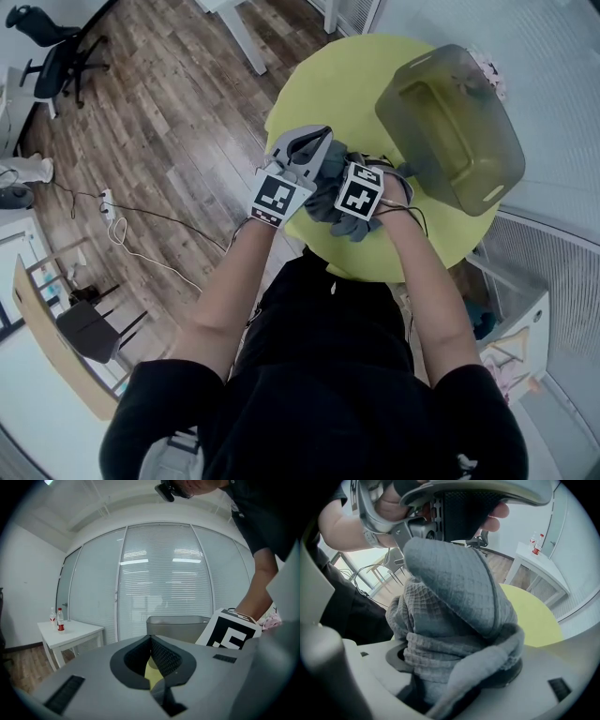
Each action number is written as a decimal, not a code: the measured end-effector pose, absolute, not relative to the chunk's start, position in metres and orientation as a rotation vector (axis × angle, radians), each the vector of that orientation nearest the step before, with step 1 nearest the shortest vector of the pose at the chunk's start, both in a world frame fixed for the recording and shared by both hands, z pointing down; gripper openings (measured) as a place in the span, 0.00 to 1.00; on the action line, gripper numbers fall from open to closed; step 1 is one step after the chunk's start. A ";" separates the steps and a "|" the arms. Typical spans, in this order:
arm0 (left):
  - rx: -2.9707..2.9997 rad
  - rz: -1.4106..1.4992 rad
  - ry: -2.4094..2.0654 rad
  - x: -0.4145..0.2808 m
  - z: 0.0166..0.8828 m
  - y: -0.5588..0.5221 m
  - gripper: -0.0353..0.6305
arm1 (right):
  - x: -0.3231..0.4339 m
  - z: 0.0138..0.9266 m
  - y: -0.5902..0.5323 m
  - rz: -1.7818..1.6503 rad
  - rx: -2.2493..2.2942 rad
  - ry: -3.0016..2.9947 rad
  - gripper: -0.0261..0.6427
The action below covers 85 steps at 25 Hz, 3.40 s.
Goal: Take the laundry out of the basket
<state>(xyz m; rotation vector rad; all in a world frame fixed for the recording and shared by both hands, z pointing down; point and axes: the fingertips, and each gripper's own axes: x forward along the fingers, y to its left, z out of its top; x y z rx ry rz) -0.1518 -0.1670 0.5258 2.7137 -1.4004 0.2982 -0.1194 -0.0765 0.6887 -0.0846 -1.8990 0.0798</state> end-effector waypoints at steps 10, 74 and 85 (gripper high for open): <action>2.609 0.280 -1.366 -0.149 0.586 -0.155 0.07 | -0.114 0.728 -0.067 0.072 -0.076 -1.890 0.60; 2.674 0.254 -1.209 -0.120 0.486 -0.074 0.07 | -0.046 0.504 -0.074 0.419 0.711 -2.584 0.66; 2.804 0.148 -1.149 -0.100 0.407 -0.061 0.07 | -0.048 0.406 -0.063 0.293 0.865 -2.880 0.66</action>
